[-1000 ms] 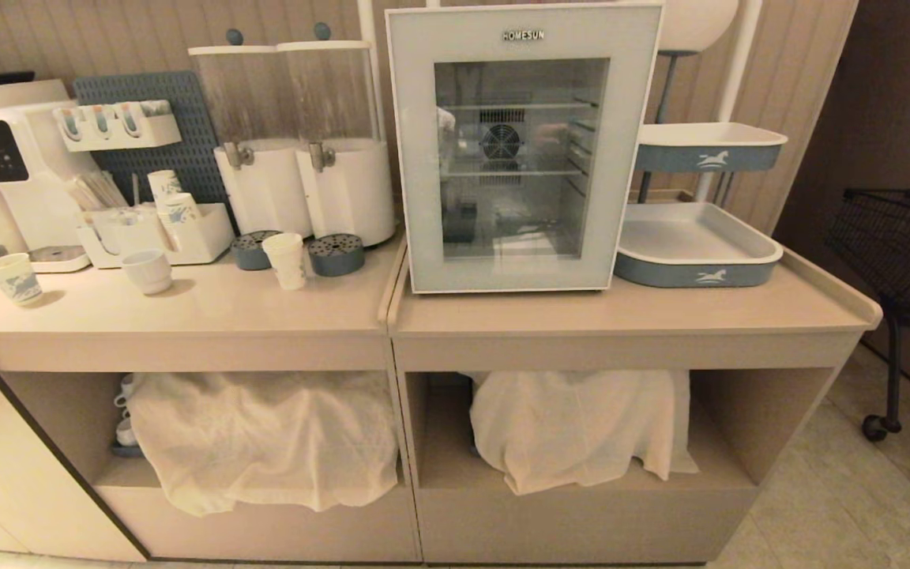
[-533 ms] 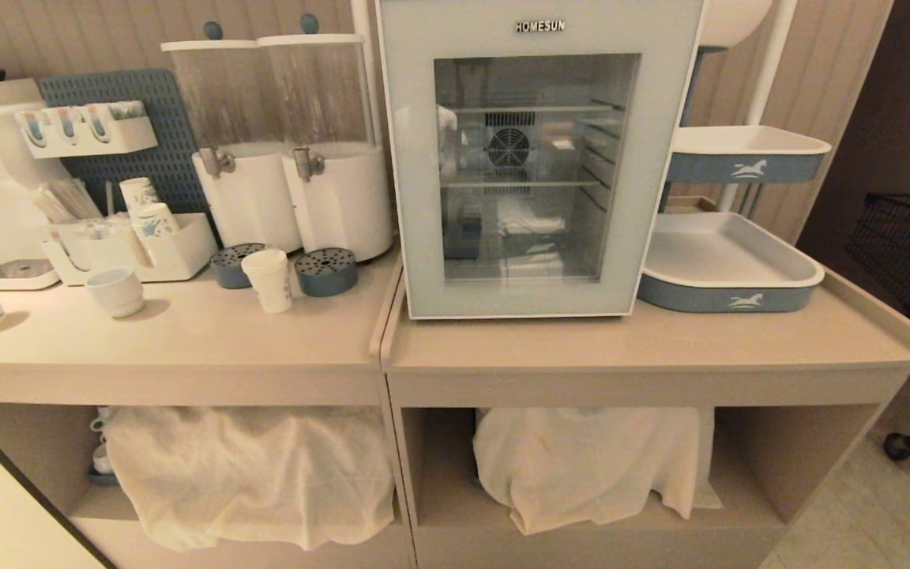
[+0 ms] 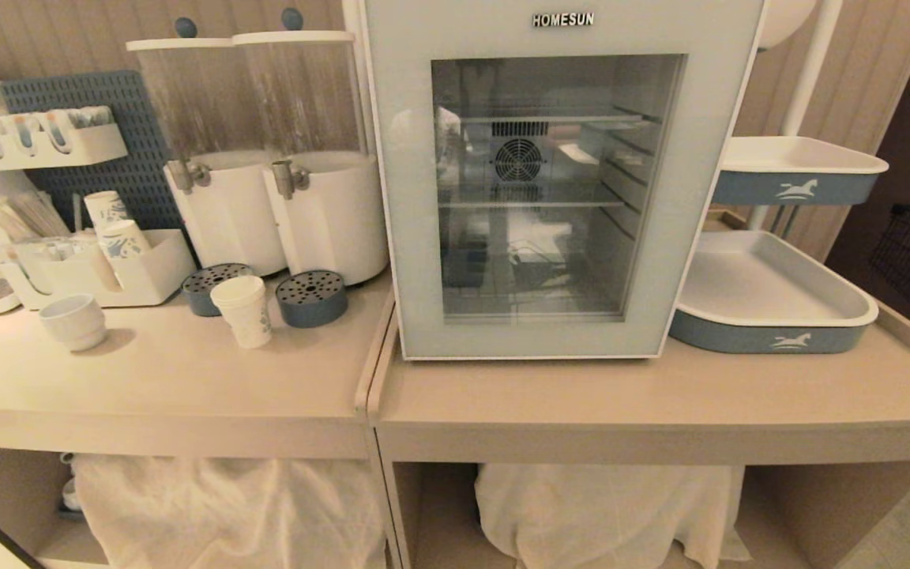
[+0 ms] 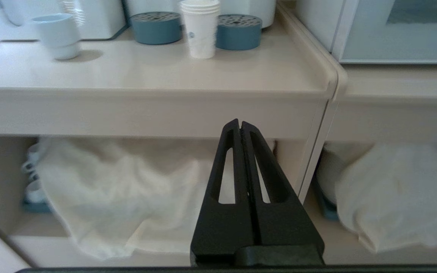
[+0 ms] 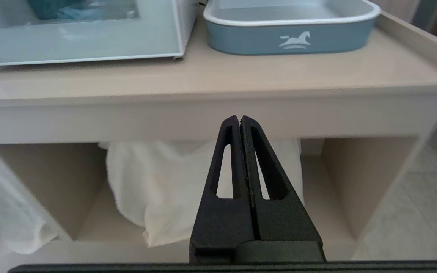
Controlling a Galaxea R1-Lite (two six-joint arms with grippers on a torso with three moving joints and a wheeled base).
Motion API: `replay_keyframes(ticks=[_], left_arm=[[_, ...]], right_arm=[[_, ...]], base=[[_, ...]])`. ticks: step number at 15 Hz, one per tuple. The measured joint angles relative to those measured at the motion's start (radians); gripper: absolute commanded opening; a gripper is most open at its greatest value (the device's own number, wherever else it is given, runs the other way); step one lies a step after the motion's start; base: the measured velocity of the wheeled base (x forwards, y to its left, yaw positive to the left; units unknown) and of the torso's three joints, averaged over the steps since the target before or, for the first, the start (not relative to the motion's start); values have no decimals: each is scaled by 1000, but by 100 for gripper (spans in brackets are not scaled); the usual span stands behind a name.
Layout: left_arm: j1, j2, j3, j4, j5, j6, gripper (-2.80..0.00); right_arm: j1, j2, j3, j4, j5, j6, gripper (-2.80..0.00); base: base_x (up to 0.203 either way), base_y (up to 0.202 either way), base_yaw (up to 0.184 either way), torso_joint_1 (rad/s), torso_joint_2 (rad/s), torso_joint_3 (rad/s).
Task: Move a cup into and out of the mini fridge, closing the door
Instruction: Open the freezer door
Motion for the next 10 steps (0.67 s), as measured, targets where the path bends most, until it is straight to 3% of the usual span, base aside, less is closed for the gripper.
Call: replay_keyframes(ticks=[5, 10], left_arm=[[0, 0, 0, -1, -1, -4, -280], [0, 0, 0, -2, -1, -2, -280]], right_arm=[[1, 0, 0, -1, 0, 0, -280], [1, 0, 0, 1, 0, 0, -280]], base=[[184, -182, 3, 3, 3, 3], [9, -21, 3, 2, 4, -1]])
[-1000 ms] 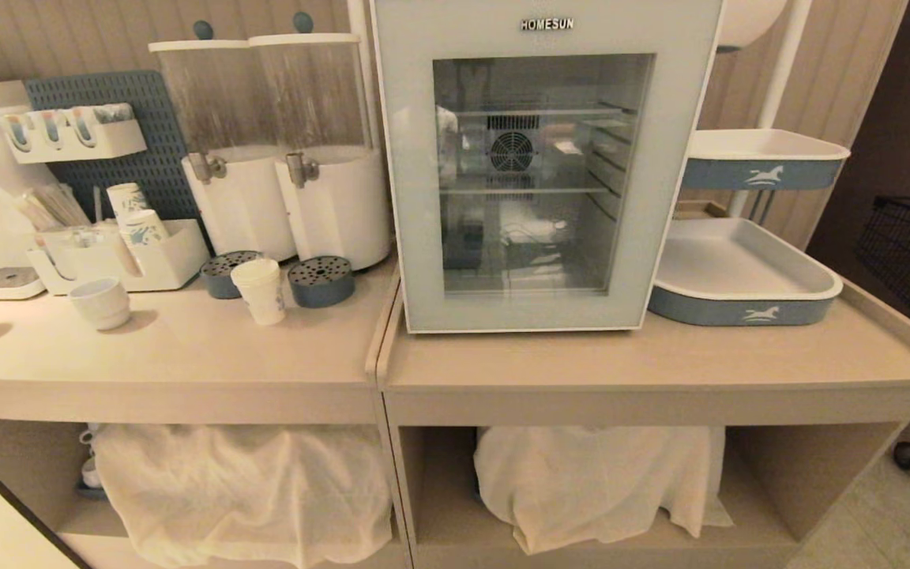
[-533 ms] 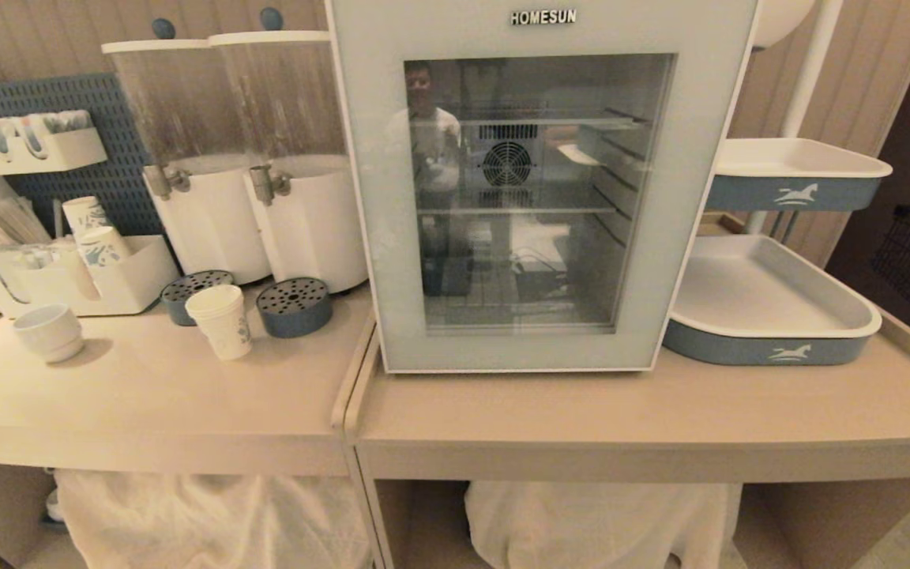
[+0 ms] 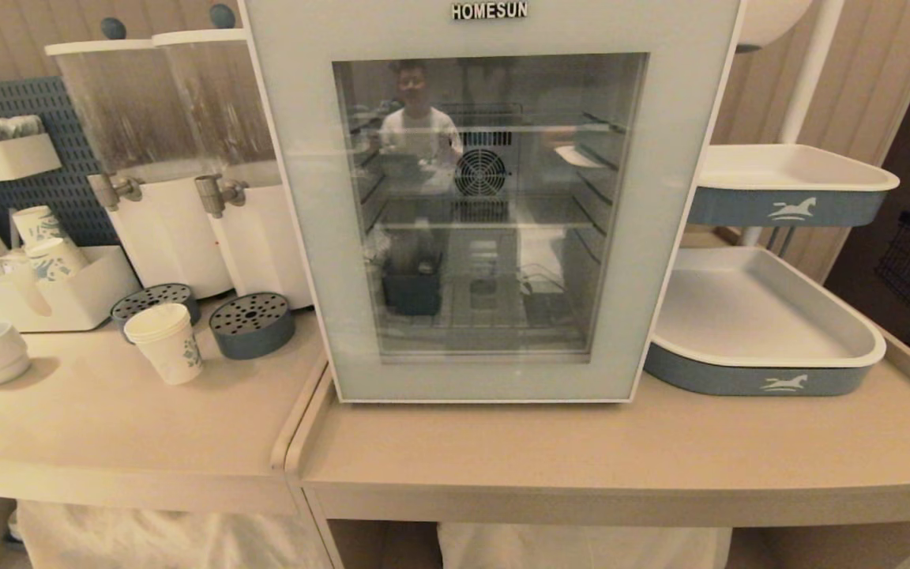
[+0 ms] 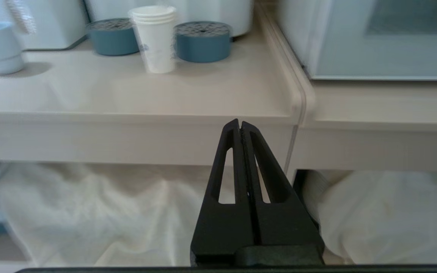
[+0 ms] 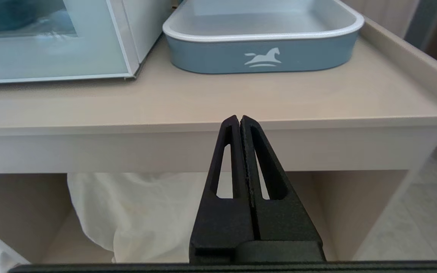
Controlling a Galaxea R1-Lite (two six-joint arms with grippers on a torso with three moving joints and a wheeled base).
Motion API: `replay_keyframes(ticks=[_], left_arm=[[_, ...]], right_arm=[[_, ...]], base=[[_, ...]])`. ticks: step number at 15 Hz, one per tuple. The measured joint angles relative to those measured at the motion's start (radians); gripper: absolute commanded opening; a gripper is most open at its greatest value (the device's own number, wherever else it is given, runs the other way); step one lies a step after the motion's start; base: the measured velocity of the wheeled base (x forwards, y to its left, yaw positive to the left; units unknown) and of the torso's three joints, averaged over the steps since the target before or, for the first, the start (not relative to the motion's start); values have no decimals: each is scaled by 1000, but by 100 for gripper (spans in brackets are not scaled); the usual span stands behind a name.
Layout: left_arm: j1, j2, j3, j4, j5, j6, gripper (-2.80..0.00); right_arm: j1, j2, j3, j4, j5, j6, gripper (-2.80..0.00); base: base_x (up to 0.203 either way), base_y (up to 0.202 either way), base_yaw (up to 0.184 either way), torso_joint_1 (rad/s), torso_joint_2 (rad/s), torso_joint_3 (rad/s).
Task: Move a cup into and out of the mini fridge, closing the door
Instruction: Open the freezer door
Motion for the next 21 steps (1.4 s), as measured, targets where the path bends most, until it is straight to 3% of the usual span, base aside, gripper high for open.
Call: replay_keyframes(ticks=[8, 15, 21], left_arm=[[0, 0, 0, 1, 1, 3, -280], [0, 0, 0, 1, 1, 4, -280], [0, 0, -3, 23, -23, 85, -280]], right_arm=[[0, 0, 0, 0, 0, 0, -280], [0, 0, 0, 0, 0, -1, -280], [0, 0, 0, -1, 0, 0, -280]], base=[[0, 0, 0, 0, 0, 0], [0, 120, 3, 3, 2, 3], [0, 0, 0, 6, 0, 0]])
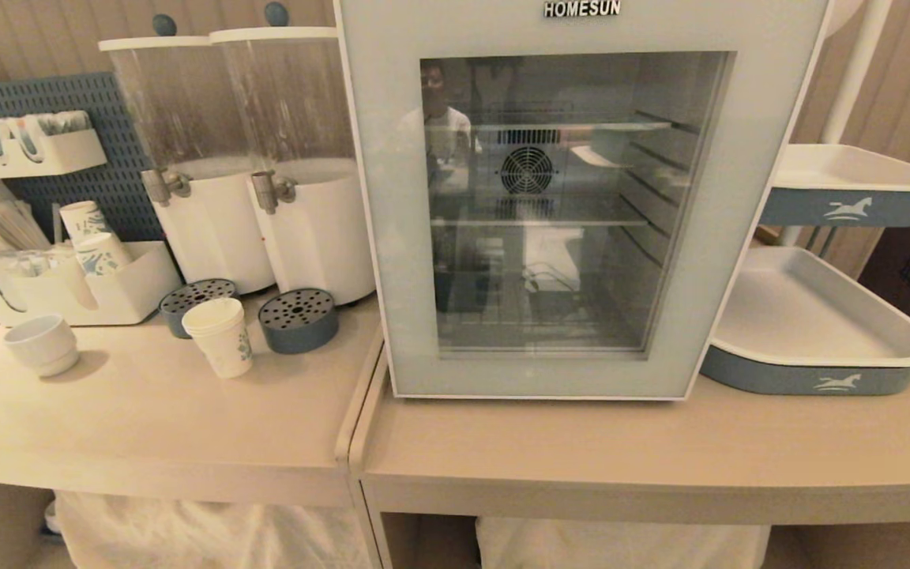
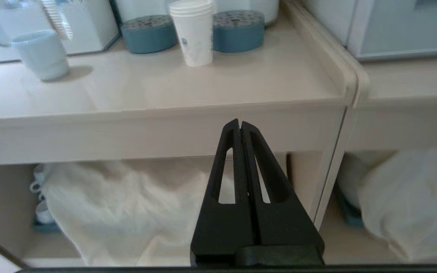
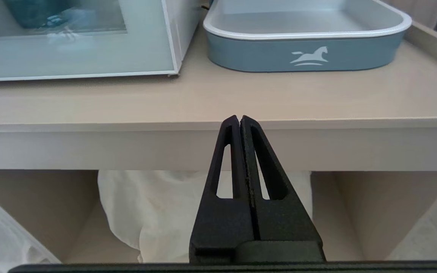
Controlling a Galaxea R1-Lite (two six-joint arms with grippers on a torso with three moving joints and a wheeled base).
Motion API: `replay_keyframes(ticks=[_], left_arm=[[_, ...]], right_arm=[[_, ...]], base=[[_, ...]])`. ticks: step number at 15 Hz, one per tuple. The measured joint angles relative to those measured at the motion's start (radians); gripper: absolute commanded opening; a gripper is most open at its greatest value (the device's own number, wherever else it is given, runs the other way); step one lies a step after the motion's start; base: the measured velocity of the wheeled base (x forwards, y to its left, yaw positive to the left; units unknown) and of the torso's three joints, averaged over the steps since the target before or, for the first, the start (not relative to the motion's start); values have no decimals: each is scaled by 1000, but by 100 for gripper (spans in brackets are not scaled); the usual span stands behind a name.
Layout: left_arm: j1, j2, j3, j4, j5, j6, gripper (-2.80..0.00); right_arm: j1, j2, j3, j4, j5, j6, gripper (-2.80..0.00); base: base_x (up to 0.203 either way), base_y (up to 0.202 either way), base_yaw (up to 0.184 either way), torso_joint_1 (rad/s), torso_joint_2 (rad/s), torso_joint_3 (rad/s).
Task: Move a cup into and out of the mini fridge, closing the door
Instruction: Open the freezer door
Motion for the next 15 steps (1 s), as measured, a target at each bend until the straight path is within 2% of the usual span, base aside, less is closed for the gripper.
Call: replay_keyframes(ticks=[3, 6, 8, 10, 12, 15], left_arm=[[1, 1, -115, 88, -79, -7, -280], [0, 42, -310, 255, -220, -50, -280], [-10, 126, -397, 269, -279, -60, -280], [-70, 238, -469, 253, -292, -63, -280], [-149, 355, -514, 212, -273, -73, -280], [-193, 507, -539, 108, -257, -87, -280]], right_arm=[[0, 0, 0, 0, 0, 0, -280], [0, 0, 0, 0, 0, 0, -280], [0, 0, 0, 0, 0, 0, -280], [-1, 0, 0, 0, 0, 0, -280], [0, 0, 0, 0, 0, 0, -280], [0, 0, 0, 0, 0, 0, -280]], base=[[0, 0, 0, 0, 0, 0], [0, 0, 0, 0, 0, 0], [0, 0, 0, 0, 0, 0], [0, 0, 0, 0, 0, 0], [0, 0, 0, 0, 0, 0], [0, 0, 0, 0, 0, 0]])
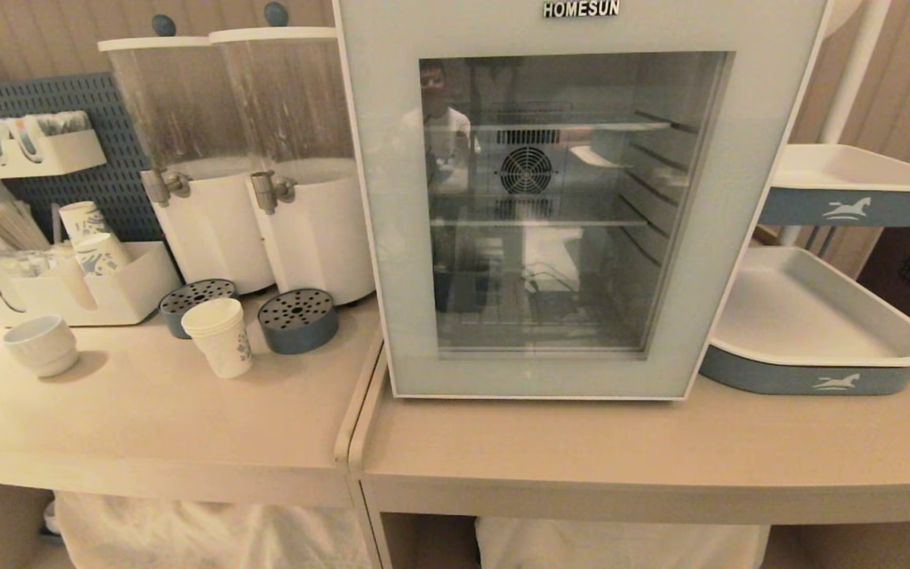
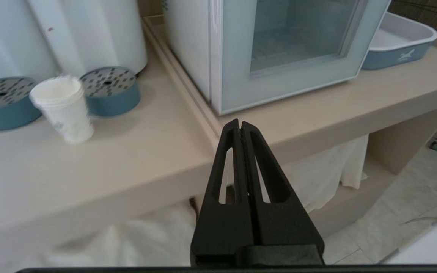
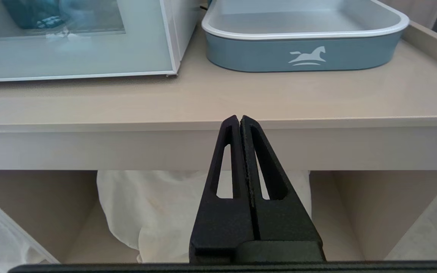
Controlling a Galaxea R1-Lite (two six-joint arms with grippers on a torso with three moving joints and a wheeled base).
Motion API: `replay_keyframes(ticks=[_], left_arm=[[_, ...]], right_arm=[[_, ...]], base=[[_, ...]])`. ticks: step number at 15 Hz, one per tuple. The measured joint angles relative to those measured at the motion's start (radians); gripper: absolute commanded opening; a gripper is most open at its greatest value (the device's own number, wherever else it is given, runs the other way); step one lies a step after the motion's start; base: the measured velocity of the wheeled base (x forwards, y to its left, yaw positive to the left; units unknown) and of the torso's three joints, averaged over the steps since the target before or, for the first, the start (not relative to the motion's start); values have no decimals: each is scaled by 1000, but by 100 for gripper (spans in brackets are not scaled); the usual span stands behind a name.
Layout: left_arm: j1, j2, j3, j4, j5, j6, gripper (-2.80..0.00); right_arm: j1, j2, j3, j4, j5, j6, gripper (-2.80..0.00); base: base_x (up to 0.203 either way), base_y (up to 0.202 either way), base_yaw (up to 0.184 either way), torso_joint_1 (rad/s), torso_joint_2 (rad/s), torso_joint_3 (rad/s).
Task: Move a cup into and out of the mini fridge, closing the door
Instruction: Open the freezer door
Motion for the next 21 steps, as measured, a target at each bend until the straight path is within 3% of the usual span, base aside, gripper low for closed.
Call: replay_keyframes(ticks=[2, 3, 5, 7, 9, 11, 13, 14, 17, 21], left_arm=[[-7, 84, -10, -56, -19, -1, -280], [-9, 124, -20, -67, -33, -2, 0], [2, 219, -50, -90, -85, -1, 0], [79, 327, -99, -115, -203, 11, 0], [229, 427, -153, -124, -395, 41, 0], [358, 536, -211, -128, -633, 101, 0], [417, 649, -257, -133, -836, 167, 0], [423, 702, -272, -139, -897, 206, 0], [376, 865, -319, -150, -979, 339, 0], [265, 1077, -449, -217, -979, 375, 0]], right_arm=[[0, 0, 0, 0, 0, 0, -280], [0, 0, 0, 0, 0, 0, -280], [0, 0, 0, 0, 0, 0, -280], [0, 0, 0, 0, 0, 0, -280], [0, 0, 0, -1, 0, -1, -280], [0, 0, 0, 0, 0, -1, -280], [0, 0, 0, -1, 0, -1, -280], [0, 0, 0, -1, 0, -1, -280], [0, 0, 0, -1, 0, -2, -280], [0, 0, 0, 0, 0, -1, -280]], base=[[0, 0, 0, 14, 1, 1], [0, 0, 0, 0, 0, 0], [0, 0, 0, 0, 0, 0], [0, 0, 0, 0, 0, 0], [0, 0, 0, 0, 0, 0], [0, 0, 0, 0, 0, 0], [0, 0, 0, 0, 0, 0], [0, 0, 0, 0, 0, 0], [0, 0, 0, 0, 0, 0], [0, 0, 0, 0, 0, 0]])
